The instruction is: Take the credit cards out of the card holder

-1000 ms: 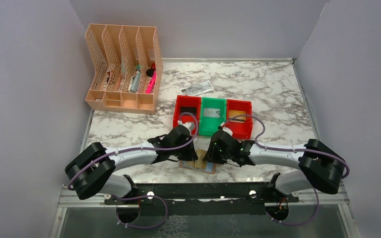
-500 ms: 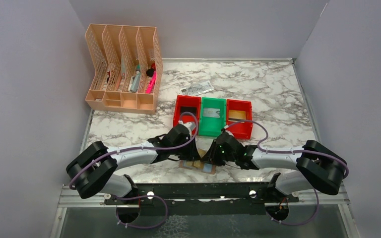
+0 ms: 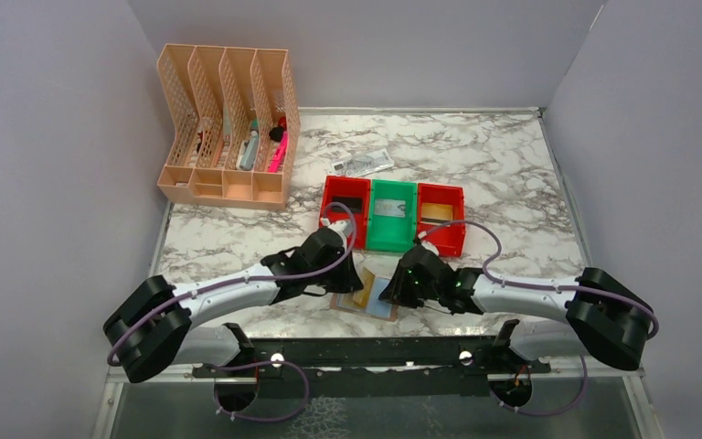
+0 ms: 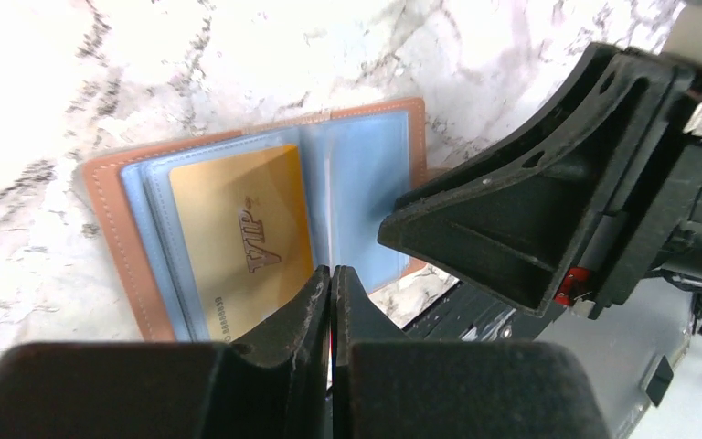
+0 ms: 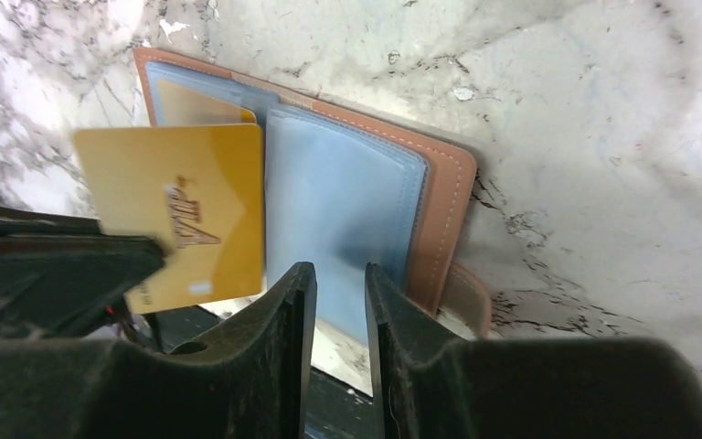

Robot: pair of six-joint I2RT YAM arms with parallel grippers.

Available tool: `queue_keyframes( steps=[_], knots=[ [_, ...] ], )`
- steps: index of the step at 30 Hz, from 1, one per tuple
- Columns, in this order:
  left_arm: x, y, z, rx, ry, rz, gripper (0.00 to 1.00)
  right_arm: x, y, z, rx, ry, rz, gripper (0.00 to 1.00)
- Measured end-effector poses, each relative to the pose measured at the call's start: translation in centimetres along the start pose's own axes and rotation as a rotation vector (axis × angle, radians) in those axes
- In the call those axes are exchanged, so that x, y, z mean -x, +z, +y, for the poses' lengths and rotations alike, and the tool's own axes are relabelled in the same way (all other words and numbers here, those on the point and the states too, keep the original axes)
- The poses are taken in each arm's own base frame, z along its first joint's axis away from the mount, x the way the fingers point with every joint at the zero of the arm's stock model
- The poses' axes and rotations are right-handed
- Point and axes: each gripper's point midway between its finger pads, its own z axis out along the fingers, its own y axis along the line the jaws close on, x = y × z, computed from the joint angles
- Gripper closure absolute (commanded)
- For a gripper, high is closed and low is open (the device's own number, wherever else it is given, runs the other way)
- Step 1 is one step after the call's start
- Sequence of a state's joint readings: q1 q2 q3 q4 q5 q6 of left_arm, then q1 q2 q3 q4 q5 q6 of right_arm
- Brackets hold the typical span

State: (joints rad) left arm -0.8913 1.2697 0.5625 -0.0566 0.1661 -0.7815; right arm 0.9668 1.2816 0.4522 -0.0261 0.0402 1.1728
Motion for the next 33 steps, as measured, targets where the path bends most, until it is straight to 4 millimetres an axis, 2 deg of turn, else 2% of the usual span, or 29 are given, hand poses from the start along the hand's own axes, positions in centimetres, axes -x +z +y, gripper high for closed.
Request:
queue_keyframes(
  steps=[7, 10, 13, 16, 18, 25, 28, 29, 30, 31, 33],
  knots=[
    [2.2, -2.0, -0.7, 0.014, 0.02, -0.091, 1.0, 0.8, -0.9, 0.0, -0.049, -0.112, -0.008, 0.58],
    [3.1, -2.9, -0.5, 0.034, 0.023, -0.136, 1.0, 1.8, -1.9, 0.8, -0.02, -0.147, -0.049, 0.43],
    [3.9, -3.8, -0.4, 0.043, 0.02, -0.178, 1.0, 2.9, -3.2, 1.9, 0.025, -0.168, -0.108, 0.37],
    [5.2, -4.8, -0.4, 0.034, 0.008, -0.229, 1.0, 4.1, -4.4, 2.9, 0.088, -0.192, -0.182, 0.36],
    [6.1, -5.4, -0.2, 0.018, -0.009, -0.261, 1.0, 4.6, -5.0, 2.8, 0.116, -0.214, -0.226, 0.38],
    [7.6, -6.7, 2.5, -0.058, -0.136, -0.326, 1.0, 6.4, -5.7, 2.8, 0.123, -0.262, -0.292, 0.42],
    [7.4, -6.7, 1.5, -0.166, -0.169, -0.326, 1.0, 7.0, -5.4, 3.5, 0.178, -0.249, -0.261, 0.36],
    [7.3, -6.7, 1.0, -0.206, -0.172, -0.324, 1.0, 7.3, -5.3, 3.7, 0.206, -0.237, -0.253, 0.29],
    [7.2, -6.8, 0.4, -0.247, -0.175, -0.32, 1.0, 7.4, -5.3, 4.1, 0.25, -0.227, -0.237, 0.06],
    [7.1, -6.9, -0.1, -0.278, -0.174, -0.317, 1.0, 7.5, -5.4, 4.4, 0.282, -0.218, -0.224, 0.02],
    [7.1, -7.2, -1.0, -0.329, -0.166, -0.311, 1.0, 7.8, -5.5, 5.1, 0.357, -0.206, -0.198, 0.05]
  ],
)
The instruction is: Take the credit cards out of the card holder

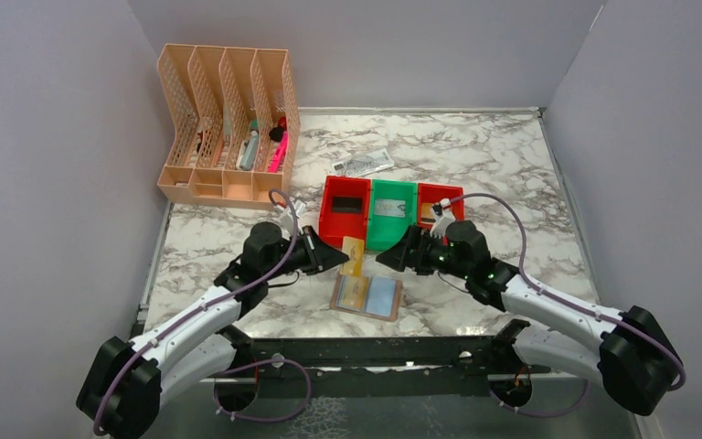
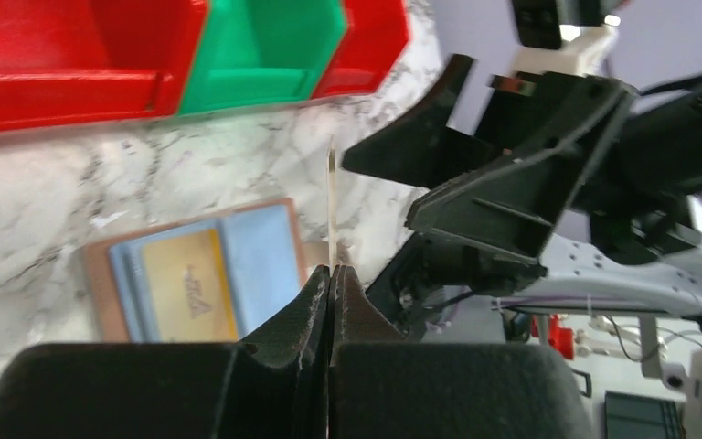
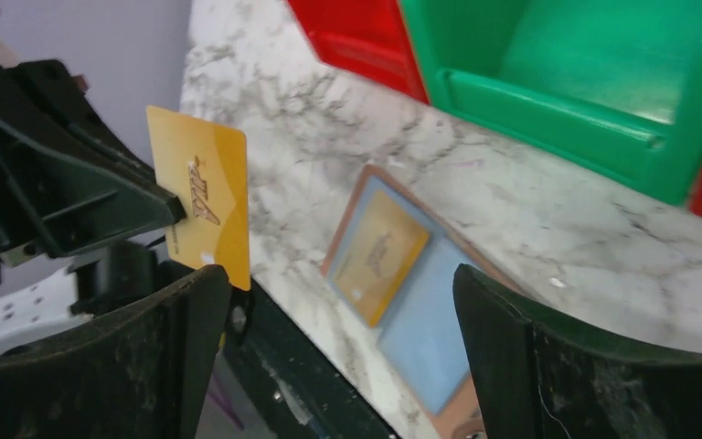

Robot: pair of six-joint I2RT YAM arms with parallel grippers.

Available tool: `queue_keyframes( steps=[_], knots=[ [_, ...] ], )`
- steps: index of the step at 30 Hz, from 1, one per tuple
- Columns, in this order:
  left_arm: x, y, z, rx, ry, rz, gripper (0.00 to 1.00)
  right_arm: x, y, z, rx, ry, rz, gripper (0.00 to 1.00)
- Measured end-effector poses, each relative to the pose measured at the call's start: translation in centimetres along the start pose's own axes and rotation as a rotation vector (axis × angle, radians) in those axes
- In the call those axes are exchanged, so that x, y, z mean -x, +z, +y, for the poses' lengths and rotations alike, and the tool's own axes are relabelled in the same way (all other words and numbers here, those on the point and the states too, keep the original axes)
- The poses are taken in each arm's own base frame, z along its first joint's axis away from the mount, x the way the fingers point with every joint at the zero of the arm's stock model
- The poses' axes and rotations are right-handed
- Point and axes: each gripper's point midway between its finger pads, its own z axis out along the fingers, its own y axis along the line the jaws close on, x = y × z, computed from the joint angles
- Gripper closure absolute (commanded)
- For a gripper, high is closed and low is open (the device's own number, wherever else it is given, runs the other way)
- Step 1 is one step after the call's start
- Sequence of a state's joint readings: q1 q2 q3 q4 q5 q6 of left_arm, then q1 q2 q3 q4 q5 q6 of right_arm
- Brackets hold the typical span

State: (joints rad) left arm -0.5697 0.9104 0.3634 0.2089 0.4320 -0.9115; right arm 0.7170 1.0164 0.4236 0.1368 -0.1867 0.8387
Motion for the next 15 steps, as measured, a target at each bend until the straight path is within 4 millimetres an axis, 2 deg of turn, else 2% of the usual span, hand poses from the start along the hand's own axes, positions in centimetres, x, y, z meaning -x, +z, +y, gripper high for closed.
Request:
queue_keyframes(
  steps=[3, 7, 15],
  knots=[
    [0.3, -0.4, -1.9, -0.082, 0.02, -0.008, 1.0, 0.1, 0.1, 1.8, 0.118, 0.011, 0.019, 0.09],
    [0.6, -0.9, -3.9, -0.172, 0.041, -0.013, 1.0, -0.4, -0.2, 3.7, 0.247, 0.031, 0.041, 0.19],
    [-0.1, -0.9, -5.2, -0.253, 0.036, 0.042, 1.0, -1.2, 0.0, 5.7, 0.404, 0.102, 0.081, 0.34]
  ],
)
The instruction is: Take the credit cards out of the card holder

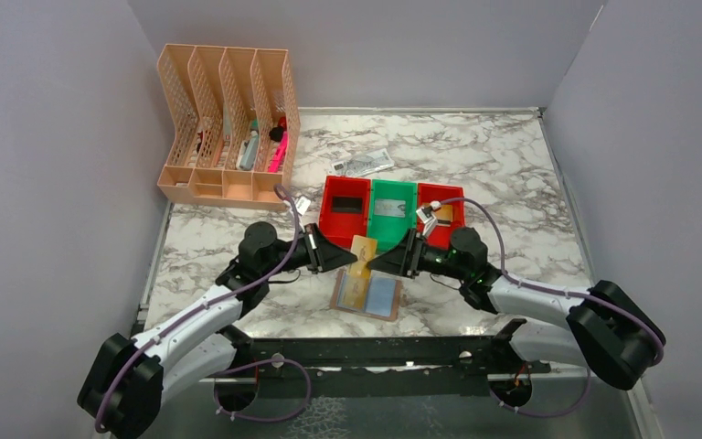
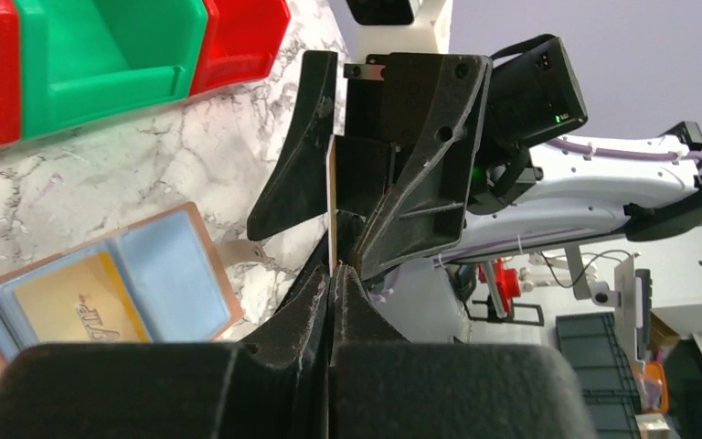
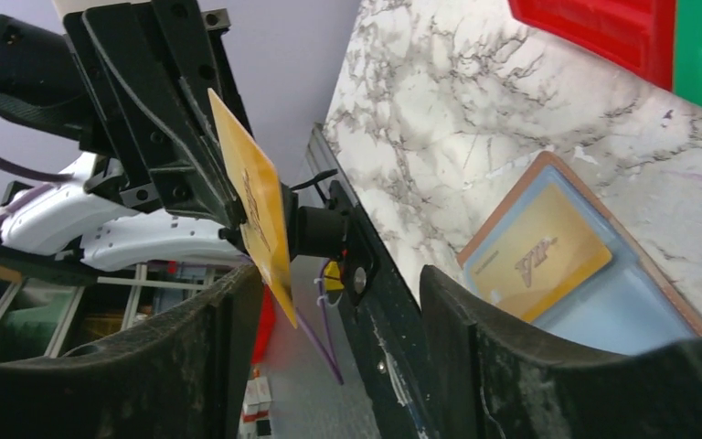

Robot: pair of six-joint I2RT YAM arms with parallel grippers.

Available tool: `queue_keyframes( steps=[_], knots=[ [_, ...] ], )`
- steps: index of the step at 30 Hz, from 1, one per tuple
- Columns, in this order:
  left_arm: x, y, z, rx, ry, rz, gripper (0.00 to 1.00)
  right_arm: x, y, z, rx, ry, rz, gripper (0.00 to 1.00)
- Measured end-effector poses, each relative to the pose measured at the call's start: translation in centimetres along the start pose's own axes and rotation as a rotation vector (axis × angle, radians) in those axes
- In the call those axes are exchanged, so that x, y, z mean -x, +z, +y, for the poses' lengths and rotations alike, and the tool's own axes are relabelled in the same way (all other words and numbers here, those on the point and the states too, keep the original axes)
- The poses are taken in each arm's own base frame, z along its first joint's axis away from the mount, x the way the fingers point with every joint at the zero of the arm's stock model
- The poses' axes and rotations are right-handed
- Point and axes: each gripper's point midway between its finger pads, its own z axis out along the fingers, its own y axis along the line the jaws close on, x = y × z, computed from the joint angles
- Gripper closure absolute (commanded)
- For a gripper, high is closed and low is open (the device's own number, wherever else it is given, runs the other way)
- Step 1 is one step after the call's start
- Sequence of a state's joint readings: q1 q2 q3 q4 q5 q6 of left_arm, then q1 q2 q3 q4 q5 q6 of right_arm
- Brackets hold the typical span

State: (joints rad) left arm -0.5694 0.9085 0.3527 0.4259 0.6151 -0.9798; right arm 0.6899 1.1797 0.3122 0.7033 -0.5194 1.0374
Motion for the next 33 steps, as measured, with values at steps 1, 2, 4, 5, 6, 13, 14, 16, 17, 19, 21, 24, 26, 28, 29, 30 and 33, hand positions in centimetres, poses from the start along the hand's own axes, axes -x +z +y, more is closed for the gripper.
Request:
queue_keyframes(
  steps=[1, 2, 4, 5, 6, 13, 14, 16, 17, 19, 21, 24, 26, 28, 29, 30, 33],
  knots=[
    [-0.1, 0.0, 0.0, -0.004, -0.003, 0.007, 1.0, -0.1, 0.1, 0.1, 0.012, 0.006, 0.004, 0.37],
    [-0.2, 0.1, -0.1, -0.01, -0.006, 0.016, 1.0, -0.2, 0.1, 0.3, 0.028, 0.012, 0.008, 0.4],
    [-0.5, 0.2, -0.1, -0.022, -0.011, 0.032, 1.0, -0.1, 0.2, 0.8, 0.052, 0.016, 0.006, 0.43],
    [-0.5, 0.2, -0.2, -0.027, -0.013, 0.038, 1.0, 0.0, 0.2, 1.1, 0.066, 0.012, 0.003, 0.45],
    [-0.6, 0.3, -0.3, -0.033, -0.015, 0.042, 1.0, 0.1, 0.1, 1.4, 0.078, 0.009, 0.0, 0.48],
    [-0.5, 0.2, -1.1, -0.069, -0.013, 0.046, 1.0, 0.7, -0.2, 3.4, 0.166, -0.001, -0.025, 0.57],
    [-0.5, 0.2, -1.1, -0.071, -0.012, 0.045, 1.0, 0.7, -0.2, 3.5, 0.175, -0.002, -0.024, 0.58],
    [-0.4, 0.2, -1.3, -0.077, -0.011, 0.043, 1.0, 0.7, -0.3, 4.0, 0.197, -0.007, -0.02, 0.63],
    [-0.4, 0.2, -1.4, -0.081, -0.01, 0.041, 1.0, 0.6, -0.3, 4.2, 0.208, -0.008, -0.018, 0.63],
    [-0.3, 0.3, -1.4, -0.085, -0.012, 0.039, 1.0, 0.5, -0.3, 4.5, 0.224, -0.012, -0.009, 0.63],
    [-0.3, 0.3, -1.4, -0.087, -0.017, 0.041, 1.0, 0.4, -0.3, 4.6, 0.232, -0.012, -0.003, 0.64],
    [-0.4, 0.3, -1.5, -0.092, -0.022, 0.042, 1.0, 0.4, -0.4, 4.6, 0.238, -0.016, -0.001, 0.75],
    [-0.4, 0.3, -1.5, -0.095, -0.026, 0.04, 1.0, 0.4, -0.4, 4.7, 0.24, -0.016, 0.0, 0.79],
    [-0.4, 0.3, -1.5, -0.099, -0.028, 0.038, 1.0, 0.3, -0.5, 4.6, 0.24, -0.014, 0.0, 0.87],
    [-0.5, 0.2, -1.4, -0.1, -0.029, 0.038, 0.95, 0.2, -0.5, 4.4, 0.238, -0.012, 0.002, 0.9],
    [-0.6, 0.2, -1.4, -0.1, -0.032, 0.038, 0.87, 0.0, -0.5, 4.3, 0.233, -0.01, 0.003, 0.94],
    [-0.9, 0.1, -1.1, -0.094, -0.04, 0.039, 0.64, -0.1, -0.7, 4.0, 0.224, -0.01, 0.003, 0.99]
  ],
)
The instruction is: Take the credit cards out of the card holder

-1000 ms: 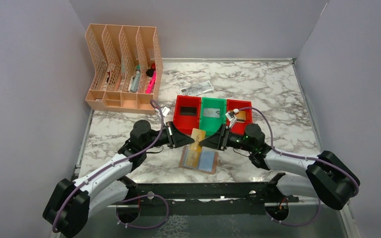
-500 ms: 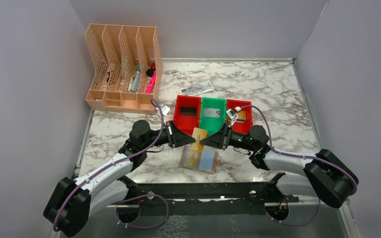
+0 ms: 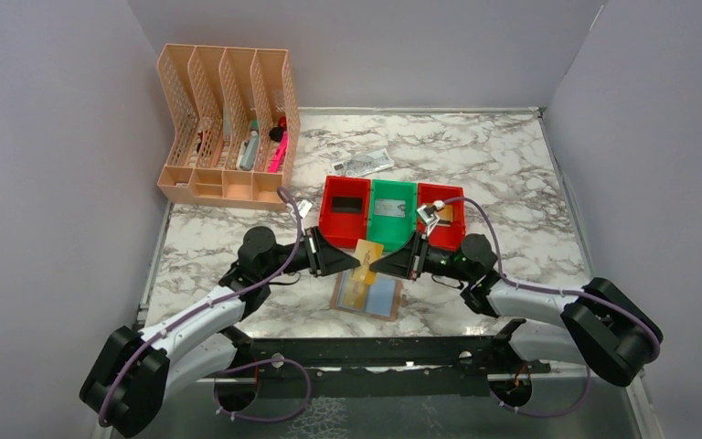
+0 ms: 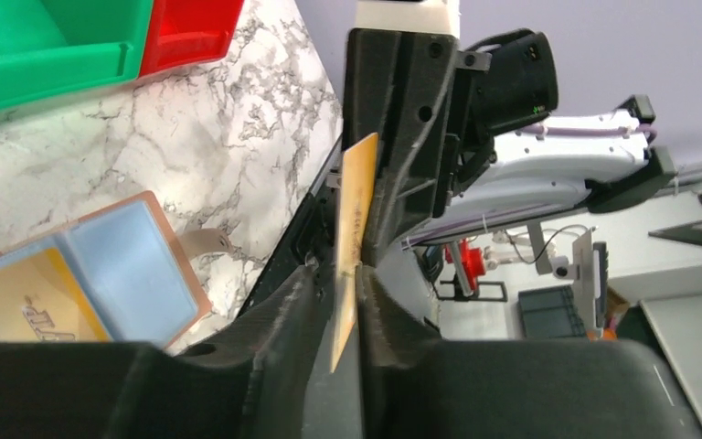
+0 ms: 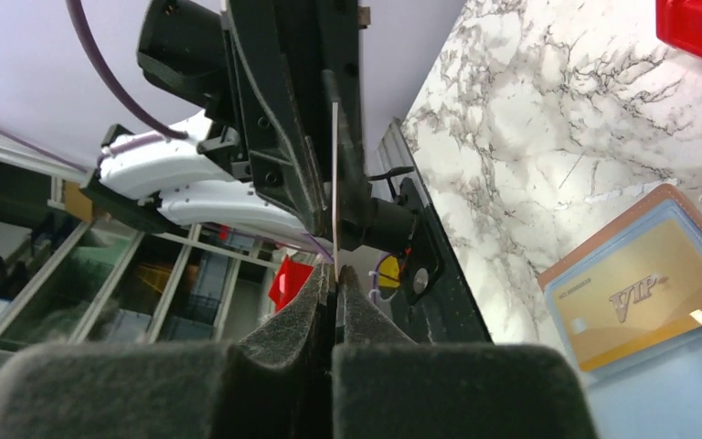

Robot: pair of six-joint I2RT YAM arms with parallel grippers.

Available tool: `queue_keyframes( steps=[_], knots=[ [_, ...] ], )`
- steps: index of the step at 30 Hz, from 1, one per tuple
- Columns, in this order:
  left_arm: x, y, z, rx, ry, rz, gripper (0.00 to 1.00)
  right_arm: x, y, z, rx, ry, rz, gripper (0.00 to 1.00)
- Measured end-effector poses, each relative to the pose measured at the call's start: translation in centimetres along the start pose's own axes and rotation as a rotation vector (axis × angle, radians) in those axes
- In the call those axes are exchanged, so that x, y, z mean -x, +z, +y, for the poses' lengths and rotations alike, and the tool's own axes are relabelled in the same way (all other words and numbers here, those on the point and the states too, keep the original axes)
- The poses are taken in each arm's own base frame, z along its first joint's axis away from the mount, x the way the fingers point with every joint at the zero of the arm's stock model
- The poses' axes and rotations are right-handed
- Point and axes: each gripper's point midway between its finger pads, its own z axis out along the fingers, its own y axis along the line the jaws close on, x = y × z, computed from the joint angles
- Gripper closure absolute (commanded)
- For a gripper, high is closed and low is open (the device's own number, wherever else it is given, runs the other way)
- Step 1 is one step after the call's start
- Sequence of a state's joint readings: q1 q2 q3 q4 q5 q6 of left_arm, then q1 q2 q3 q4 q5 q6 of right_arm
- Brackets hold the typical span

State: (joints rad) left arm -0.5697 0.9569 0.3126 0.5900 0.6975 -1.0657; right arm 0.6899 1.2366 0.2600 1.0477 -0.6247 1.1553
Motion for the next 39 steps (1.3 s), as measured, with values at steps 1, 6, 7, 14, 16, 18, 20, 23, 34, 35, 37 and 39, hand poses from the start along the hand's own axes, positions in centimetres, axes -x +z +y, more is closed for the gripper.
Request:
queue_keyframes(
  steps=[1, 6, 7, 14, 16, 18, 20, 23, 34, 35, 37, 39],
  knots=[
    [-0.1, -0.1, 0.2, 0.005, -0.004, 0.0, 0.56, 0.1, -0.1, 0.1, -0.001, -0.006, -0.004, 0.99],
    [-0.2, -0.2, 0.5, 0.014, -0.005, -0.009, 0.26, 0.8, -0.8, 0.5, -0.045, -0.048, -0.052, 0.99],
    [-0.1, -0.2, 0.5, 0.015, -0.002, -0.012, 0.2, 1.0, -0.9, 0.5, -0.06, -0.06, -0.064, 0.99],
    [0.7, -0.2, 2.5, 0.17, 0.078, -0.002, 0.08, 4.9, -2.7, -0.3, -0.305, -0.175, -0.216, 0.99],
    [1.9, -0.4, 2.9, 0.249, 0.136, -0.016, 0.06, 6.5, -3.9, -0.5, -0.392, -0.219, -0.292, 0.99],
    [3.6, -1.0, 3.1, 0.351, 0.22, -0.047, 0.04, 8.4, -5.8, -0.9, -0.508, -0.267, -0.38, 0.99],
    [4.9, -1.9, 3.6, 0.438, 0.283, -0.074, 0.01, 9.7, -7.5, -1.7, -0.625, -0.308, -0.437, 0.99],
    [6.2, -3.9, 5.1, 0.589, 0.372, -0.103, 0.01, 11.3, -10.2, -3.4, -0.826, -0.374, -0.485, 0.99],
    [7.8, -8.5, 8.3, 0.868, 0.523, -0.139, 0.01, 14.4, -14.6, -8.5, -1.34, -0.654, -0.336, 0.99],
    [7.8, -8.6, 8.4, 0.876, 0.528, -0.138, 0.01, 14.6, -14.6, -9.0, -1.367, -0.691, -0.298, 0.99],
    [7.9, -8.8, 8.6, 0.89, 0.536, -0.136, 0.01, 14.7, -14.4, -9.8, -1.397, -0.754, -0.224, 0.99],
    [7.9, -8.9, 8.8, 0.901, 0.541, -0.131, 0.01, 14.7, -14.2, -10.7, -1.421, -0.82, -0.135, 0.99]
  ],
)
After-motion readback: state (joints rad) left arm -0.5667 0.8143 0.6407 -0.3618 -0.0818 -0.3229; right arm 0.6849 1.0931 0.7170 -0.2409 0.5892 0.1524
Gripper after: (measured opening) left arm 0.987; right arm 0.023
